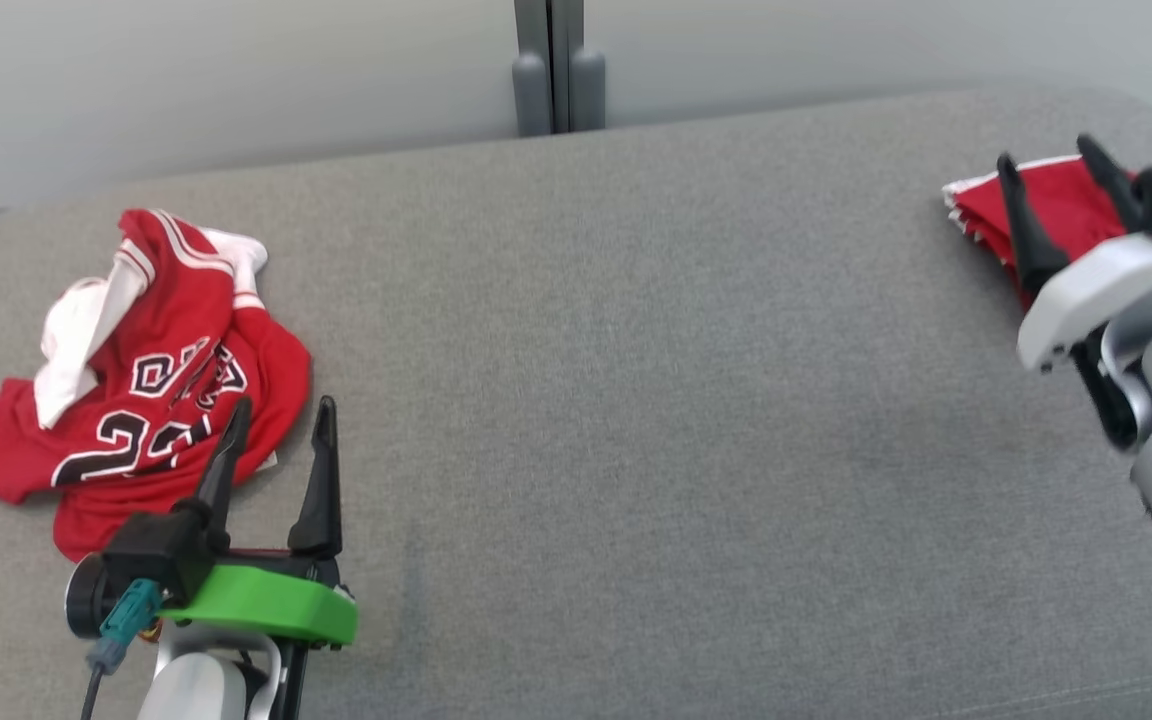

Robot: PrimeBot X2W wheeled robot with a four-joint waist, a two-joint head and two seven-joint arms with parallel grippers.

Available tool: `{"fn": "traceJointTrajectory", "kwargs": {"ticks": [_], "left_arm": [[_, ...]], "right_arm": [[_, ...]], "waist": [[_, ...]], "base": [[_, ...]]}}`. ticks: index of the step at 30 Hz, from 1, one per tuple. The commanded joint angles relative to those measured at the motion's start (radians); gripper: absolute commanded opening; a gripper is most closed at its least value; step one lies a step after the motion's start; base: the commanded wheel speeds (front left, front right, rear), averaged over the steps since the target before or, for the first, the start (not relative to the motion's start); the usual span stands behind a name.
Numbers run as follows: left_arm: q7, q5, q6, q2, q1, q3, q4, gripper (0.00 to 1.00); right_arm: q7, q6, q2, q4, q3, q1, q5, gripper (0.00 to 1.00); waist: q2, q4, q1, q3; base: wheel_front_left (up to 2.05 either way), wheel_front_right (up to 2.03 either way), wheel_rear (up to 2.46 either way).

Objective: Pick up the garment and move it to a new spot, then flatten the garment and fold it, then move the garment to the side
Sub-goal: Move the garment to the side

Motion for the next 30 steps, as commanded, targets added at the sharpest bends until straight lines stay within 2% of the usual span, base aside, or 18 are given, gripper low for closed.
{"fn": "traceJointTrajectory", "kwargs": {"ticks": [1,16,25,30], "left_arm": [[0.0,0.011,0.005,-0.005,0.024,0.013,0.004,1.0],[0.0,0.043,0.02,-0.023,0.101,0.129,0.005,1.0],[0.0,0.075,0.011,-0.035,0.112,0.15,0.011,1.0],[0.0,0.084,0.007,-0.039,0.12,0.15,0.008,1.0]], "right_arm": [[-0.003,-0.002,0.005,-0.031,-0.017,0.054,0.013,1.0],[-0.003,-0.002,0.146,-0.41,-0.252,0.516,-0.03,1.0],[-0.003,-0.002,0.236,-0.536,-0.329,0.647,-0.108,1.0],[-0.003,-0.002,0.25,-0.553,-0.33,0.664,-0.129,1.0]], "waist": [[0.0,-0.001,0.0,-0.088],[0.0,0.012,0.0,-0.127],[0.0,0.014,0.0,-0.127],[0.0,0.01,0.0,-0.126]], "base": [[0.0,0.0,0.0],[0.0,0.0,0.0],[0.0,0.0,0.0],[0.0,0.0,0.0]]}}
